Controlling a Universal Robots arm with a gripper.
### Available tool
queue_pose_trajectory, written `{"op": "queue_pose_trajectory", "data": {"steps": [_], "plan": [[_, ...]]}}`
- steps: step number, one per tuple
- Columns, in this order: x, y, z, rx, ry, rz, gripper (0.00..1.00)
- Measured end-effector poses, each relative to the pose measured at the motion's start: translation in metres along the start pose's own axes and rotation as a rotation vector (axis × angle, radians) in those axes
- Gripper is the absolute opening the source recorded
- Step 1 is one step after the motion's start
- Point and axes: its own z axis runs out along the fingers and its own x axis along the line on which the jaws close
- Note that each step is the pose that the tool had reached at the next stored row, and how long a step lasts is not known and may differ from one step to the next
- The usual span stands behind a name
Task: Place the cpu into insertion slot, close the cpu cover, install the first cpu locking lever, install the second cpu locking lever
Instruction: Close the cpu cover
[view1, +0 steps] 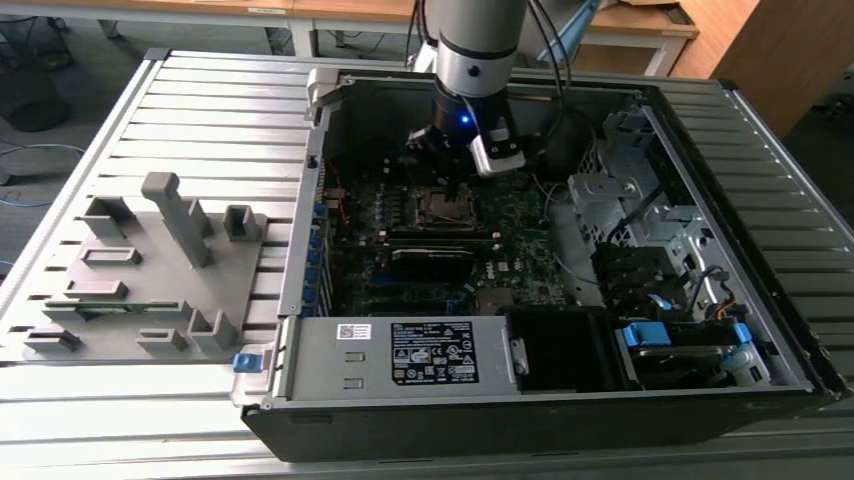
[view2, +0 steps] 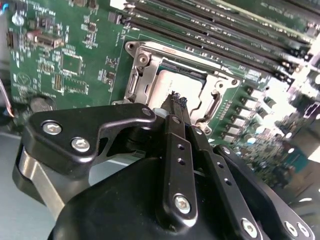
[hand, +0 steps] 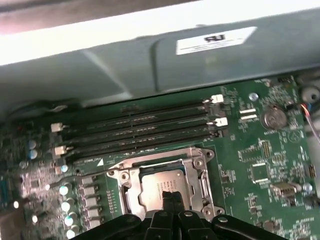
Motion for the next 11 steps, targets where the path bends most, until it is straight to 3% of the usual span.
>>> {"op": "queue_pose_trajectory", "data": {"steps": [6, 11], "plan": [[0.0, 0.0, 0.0011, -0.0001, 0.0025, -0.097, 0.11], [0.0009, -0.0002, 0.0034, 0.0026, 0.0021, -0.112, 0.11]]}}
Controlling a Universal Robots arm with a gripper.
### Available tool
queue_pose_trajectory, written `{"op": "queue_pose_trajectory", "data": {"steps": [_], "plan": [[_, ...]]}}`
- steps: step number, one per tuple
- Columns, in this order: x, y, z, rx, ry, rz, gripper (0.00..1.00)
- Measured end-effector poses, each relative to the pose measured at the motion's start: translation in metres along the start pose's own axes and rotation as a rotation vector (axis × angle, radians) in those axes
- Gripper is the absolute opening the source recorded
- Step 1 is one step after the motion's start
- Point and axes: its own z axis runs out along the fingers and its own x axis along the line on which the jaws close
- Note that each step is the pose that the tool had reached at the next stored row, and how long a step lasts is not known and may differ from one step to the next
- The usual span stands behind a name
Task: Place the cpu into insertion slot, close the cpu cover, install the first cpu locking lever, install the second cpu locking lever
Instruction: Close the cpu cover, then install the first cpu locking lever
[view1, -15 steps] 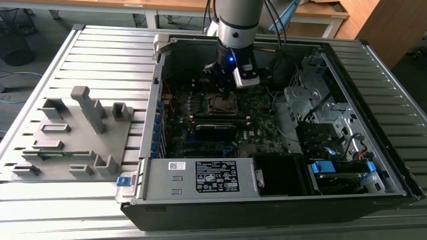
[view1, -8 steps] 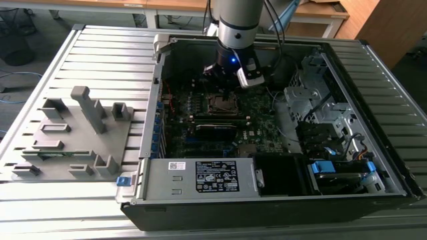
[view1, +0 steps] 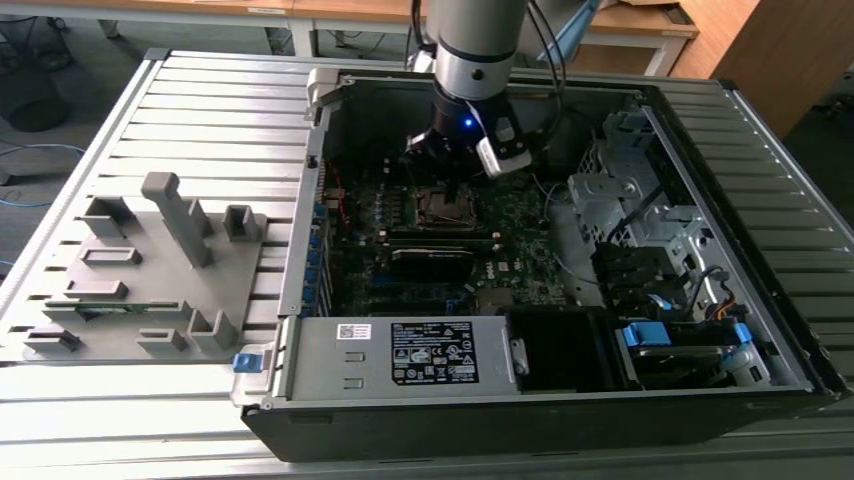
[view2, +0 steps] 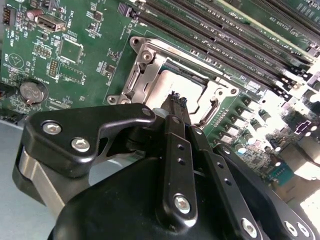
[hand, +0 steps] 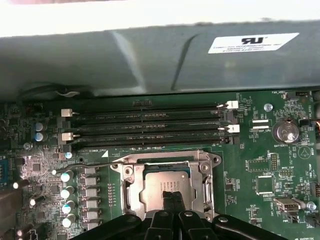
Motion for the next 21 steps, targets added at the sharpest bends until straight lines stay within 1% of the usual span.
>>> {"op": "queue_pose_trajectory", "data": {"steps": [1, 5, 8, 21], "plan": [[0.0003, 0.0, 0.0005, 0.0017, -0.0004, 0.0, 0.11], [0.0019, -0.0002, 0.0018, 0.0043, -0.0013, 0.0, 0.11], [0.003, -0.0003, 0.0019, 0.0043, -0.0016, 0.0, 0.11], [0.003, -0.0022, 0.0013, 0.0041, -0.0017, 0.0, 0.11]]}}
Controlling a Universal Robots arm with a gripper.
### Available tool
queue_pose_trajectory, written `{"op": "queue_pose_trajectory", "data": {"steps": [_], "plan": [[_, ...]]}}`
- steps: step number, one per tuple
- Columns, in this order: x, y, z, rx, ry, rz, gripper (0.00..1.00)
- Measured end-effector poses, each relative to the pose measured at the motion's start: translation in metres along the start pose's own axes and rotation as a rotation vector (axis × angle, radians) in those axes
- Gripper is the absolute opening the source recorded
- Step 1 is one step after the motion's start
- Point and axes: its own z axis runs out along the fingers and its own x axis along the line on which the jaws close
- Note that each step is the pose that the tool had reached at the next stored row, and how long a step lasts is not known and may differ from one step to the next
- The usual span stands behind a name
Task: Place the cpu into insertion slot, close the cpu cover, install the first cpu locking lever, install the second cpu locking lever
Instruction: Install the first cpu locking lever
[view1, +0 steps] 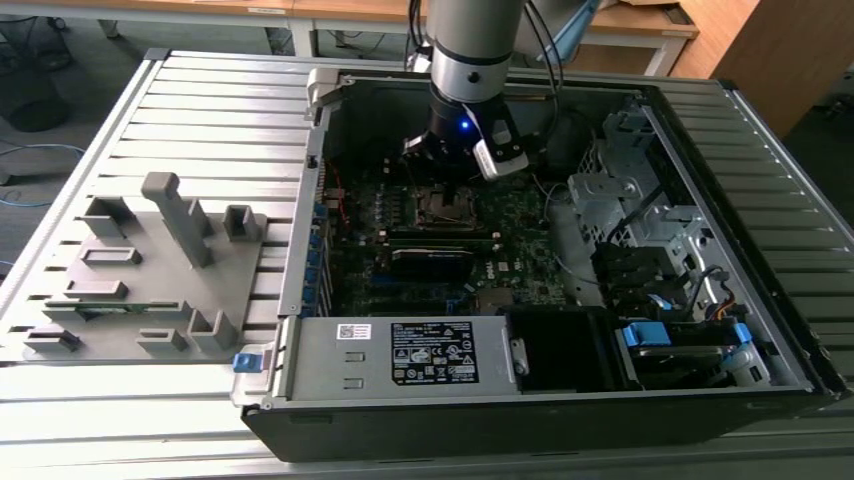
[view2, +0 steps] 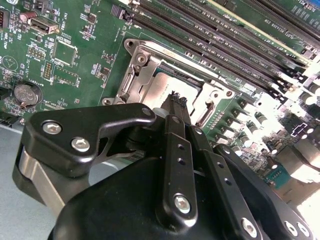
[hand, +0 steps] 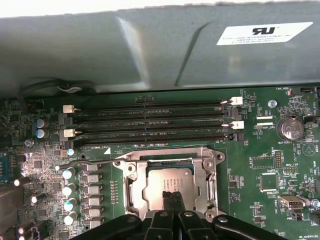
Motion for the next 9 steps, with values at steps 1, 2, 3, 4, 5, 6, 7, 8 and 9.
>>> {"op": "queue_pose_trajectory", "data": {"steps": [1, 2, 3, 4, 5, 6, 7, 8, 9], "plan": [[0.0, 0.0, -0.0002, 0.0, 0.0, 0.0, 0.11], [0.0, 0.0, -0.0005, 0.0001, 0.0001, 0.0, 0.11], [0.0, 0.0, -0.0007, 0.0002, 0.0001, 0.0, 0.11], [0.0, 0.0, -0.0009, 0.0, 0.0, 0.0, 0.11], [0.0, 0.0, -0.0013, 0.0, 0.0, 0.0, 0.11], [0.0, 0.0, -0.0016, 0.0, 0.0, 0.0, 0.11], [0.0, 0.0001, -0.0016, 0.0, 0.0, 0.0, 0.11], [0.0, 0.0, -0.0017, 0.0, 0.0, 0.0, 0.11], [0.0, 0.0, -0.0019, 0.0001, 0.0, 0.0, 0.11]]}}
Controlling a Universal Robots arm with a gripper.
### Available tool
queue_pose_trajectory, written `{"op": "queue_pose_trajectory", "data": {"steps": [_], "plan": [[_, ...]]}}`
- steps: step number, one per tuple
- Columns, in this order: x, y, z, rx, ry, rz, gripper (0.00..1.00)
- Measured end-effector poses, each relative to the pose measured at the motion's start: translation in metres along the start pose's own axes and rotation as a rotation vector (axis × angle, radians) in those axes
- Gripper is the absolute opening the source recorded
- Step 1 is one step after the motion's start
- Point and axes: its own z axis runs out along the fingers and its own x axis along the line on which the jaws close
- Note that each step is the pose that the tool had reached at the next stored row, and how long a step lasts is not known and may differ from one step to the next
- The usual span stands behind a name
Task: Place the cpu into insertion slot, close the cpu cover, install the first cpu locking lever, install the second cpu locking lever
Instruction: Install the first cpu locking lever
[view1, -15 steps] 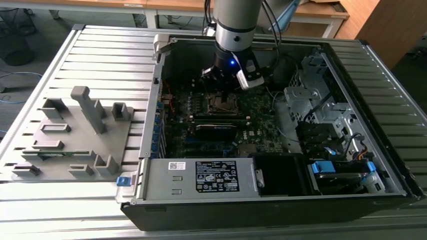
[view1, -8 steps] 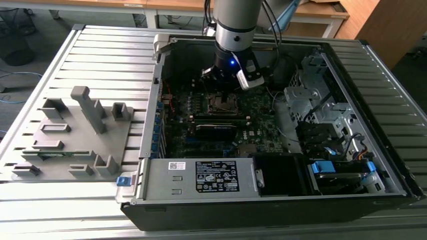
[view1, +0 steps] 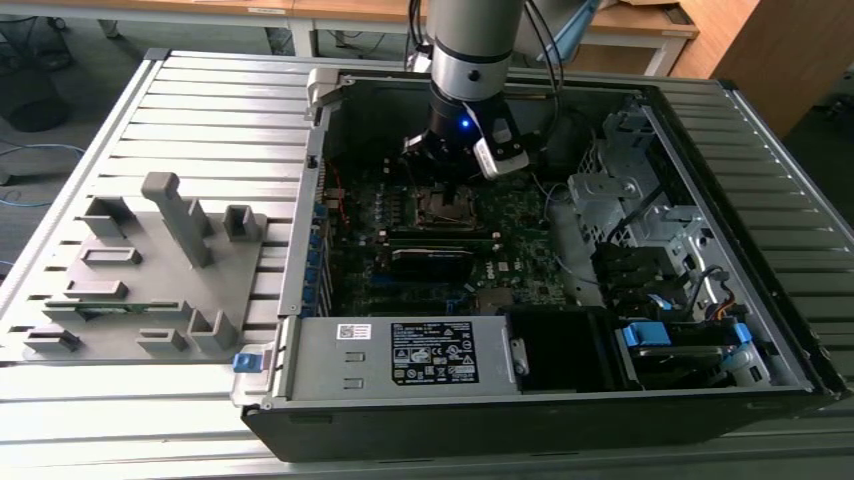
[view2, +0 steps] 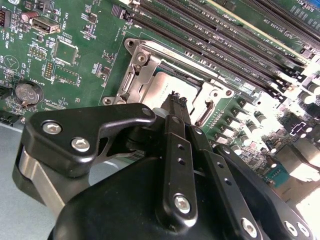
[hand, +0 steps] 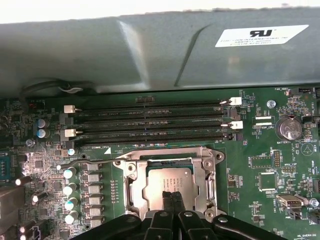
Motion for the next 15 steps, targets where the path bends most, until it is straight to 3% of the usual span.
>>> {"op": "queue_pose_trajectory", "data": {"steps": [15], "plan": [[0.0, 0.0, -0.0027, 0.0002, 0.0001, 0.0, 0.11]]}}
